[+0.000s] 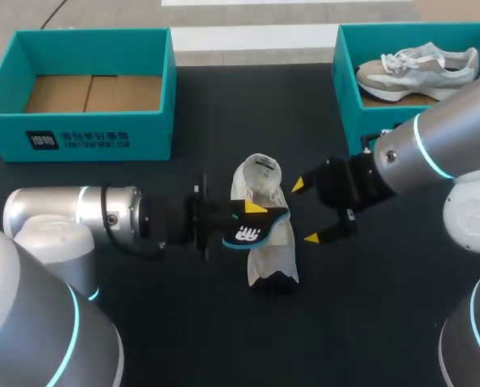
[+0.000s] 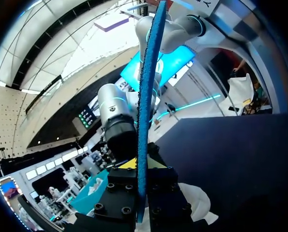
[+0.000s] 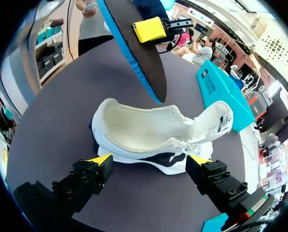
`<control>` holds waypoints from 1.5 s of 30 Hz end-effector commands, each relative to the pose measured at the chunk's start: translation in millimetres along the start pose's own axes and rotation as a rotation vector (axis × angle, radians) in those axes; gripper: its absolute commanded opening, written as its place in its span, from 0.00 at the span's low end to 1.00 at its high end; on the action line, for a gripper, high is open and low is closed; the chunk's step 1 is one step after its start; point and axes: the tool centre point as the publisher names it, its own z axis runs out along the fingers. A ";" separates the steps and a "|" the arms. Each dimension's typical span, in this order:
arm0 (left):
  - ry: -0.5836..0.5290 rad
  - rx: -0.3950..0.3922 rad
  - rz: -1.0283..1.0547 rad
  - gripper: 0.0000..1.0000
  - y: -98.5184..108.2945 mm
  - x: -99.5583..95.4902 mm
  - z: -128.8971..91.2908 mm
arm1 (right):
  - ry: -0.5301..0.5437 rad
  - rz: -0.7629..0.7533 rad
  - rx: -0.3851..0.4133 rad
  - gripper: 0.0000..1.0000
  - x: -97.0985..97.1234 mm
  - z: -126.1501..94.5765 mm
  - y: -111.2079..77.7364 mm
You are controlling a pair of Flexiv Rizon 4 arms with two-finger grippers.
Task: Take the shoe out of the shoebox, open the shoe tongue, remove and reinsert the insole, then place the shoe into the shoebox
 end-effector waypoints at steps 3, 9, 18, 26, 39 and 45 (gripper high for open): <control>0.006 0.009 -0.007 0.00 1.6 0.6 3.3 | 0.016 0.013 0.042 1.00 -1.4 18.7 2.1; 0.005 0.018 -0.005 0.00 2.8 1.1 3.9 | 0.016 0.013 0.042 1.00 -1.4 18.7 2.1; 0.006 0.036 -0.007 0.00 6.7 4.9 4.9 | 0.016 0.013 0.042 1.00 -1.4 18.7 2.1; 0.000 0.043 -0.018 0.00 10.8 6.5 4.7 | 0.060 0.049 0.060 1.00 1.0 17.7 4.9; 0.006 0.057 -0.022 0.00 16.0 9.6 9.4 | 0.042 0.088 0.080 1.00 1.4 16.6 8.0; -0.003 0.052 -0.026 0.00 25.0 16.9 12.9 | 0.042 0.088 0.080 1.00 1.4 16.6 8.0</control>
